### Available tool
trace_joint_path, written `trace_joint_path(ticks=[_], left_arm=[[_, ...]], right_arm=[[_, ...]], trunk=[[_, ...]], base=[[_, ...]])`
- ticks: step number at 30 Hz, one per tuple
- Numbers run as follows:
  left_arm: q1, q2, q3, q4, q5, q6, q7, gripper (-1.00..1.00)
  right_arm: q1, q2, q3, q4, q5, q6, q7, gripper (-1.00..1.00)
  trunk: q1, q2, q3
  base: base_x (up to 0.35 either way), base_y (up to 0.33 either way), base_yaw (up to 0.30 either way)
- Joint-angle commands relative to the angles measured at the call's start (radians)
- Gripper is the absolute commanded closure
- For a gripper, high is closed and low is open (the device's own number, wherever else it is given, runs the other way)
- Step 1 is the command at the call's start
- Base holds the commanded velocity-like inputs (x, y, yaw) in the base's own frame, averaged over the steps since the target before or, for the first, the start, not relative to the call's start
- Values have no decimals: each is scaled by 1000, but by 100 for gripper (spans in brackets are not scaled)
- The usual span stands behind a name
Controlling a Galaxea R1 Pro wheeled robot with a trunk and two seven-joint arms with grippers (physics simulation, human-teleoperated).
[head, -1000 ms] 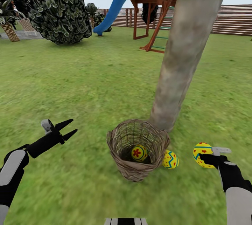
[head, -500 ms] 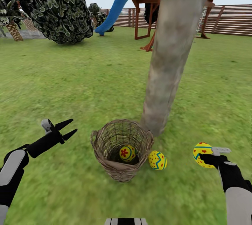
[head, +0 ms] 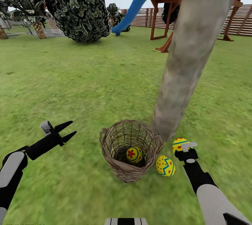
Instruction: Take the three Easter eggs out of the wicker basket on the lawn in the garden, then place them on the lawn next to a single tree (choose any tree) so that all three eggs are next to the same tree and none are left in the basket.
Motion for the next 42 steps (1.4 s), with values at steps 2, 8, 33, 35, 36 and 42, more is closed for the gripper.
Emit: trace_joint_path(ticks=[2, 8, 33, 35, 36, 42], left_arm=[[-1, 0, 1, 0, -2, 5, -4, -100], [-1, -1, 1, 1, -2, 5, -4, -100], [-1, 0, 3, 2, -1, 6, -11, -100], [-1, 0, 3, 2, -1, 6, -11, -100], [-1, 0, 3, 2, -1, 6, -11, -100], [-1, 0, 3, 2, -1, 6, -11, -100]], right_arm=[[0, -2, -2, -2, 8, 3, -1, 100], [0, -8, -4, 0, 3, 6, 1, 100], [-131, -74, -13, 290, -6, 46, -98, 100], [-132, -75, -13, 291, -6, 46, -99, 100], [-131, -78, -13, 292, -6, 46, -99, 100], [-131, -81, -11, 283, -3, 40, -91, 100]], trunk=[[0, 0, -1], [0, 0, -1], [9, -5, -82], [10, -6, -90], [11, -6, -94], [13, -7, -117]], base=[[231, -50, 60], [234, -73, 6], [2, -1, 0], [0, 0, 0], [0, 0, 0], [0, 0, 0]])
